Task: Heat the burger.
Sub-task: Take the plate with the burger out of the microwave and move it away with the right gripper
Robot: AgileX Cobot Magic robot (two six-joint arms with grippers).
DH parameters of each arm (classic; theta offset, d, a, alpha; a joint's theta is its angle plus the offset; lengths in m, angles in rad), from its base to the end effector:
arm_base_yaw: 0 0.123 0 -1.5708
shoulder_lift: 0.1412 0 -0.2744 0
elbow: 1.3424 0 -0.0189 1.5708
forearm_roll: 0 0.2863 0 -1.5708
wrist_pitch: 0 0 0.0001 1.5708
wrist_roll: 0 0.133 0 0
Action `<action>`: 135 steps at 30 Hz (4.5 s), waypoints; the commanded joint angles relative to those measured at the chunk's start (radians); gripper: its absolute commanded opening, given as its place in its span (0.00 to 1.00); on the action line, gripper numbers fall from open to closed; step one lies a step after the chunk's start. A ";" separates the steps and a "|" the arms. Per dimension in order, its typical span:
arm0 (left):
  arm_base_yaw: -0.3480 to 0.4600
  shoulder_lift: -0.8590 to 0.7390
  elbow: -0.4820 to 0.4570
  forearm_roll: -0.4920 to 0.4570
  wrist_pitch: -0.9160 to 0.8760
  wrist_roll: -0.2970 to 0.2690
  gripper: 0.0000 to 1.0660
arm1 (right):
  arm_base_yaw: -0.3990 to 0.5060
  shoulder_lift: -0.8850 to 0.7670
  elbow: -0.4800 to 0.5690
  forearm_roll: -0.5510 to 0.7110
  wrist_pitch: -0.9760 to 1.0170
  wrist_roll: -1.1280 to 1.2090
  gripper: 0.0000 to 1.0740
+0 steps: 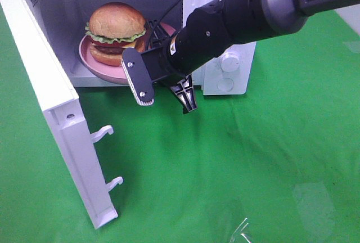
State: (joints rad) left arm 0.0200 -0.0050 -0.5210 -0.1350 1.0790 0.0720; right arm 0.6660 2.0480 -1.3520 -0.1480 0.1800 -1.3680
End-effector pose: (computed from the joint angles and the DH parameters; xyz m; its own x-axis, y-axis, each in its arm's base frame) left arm 0.0699 -0.0144 0.2815 -0.4449 -0.0010 -0.8956 0.0899 0.9949 -0.0458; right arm 0.3942 0.3053 0.1041 0.5702 -0.8212 -0.0217 -0.5904 -0.3913 -0.7060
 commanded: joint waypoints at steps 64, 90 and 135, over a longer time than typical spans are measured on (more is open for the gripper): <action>0.002 -0.005 0.002 0.001 -0.010 0.001 0.92 | -0.014 -0.884 0.838 -0.078 -0.028 0.110 0.00; 0.002 -0.005 0.002 0.001 -0.010 0.001 0.92 | -0.014 -1.199 0.960 -0.423 0.422 0.781 0.00; 0.002 -0.005 0.002 0.001 -0.010 0.001 0.92 | -0.014 -1.068 0.932 -0.808 0.800 1.620 0.00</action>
State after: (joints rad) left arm 0.0200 -0.0050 -0.5210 -0.1350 1.0790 0.0720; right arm 0.6540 0.9780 -0.4090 -0.8800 0.9680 0.2330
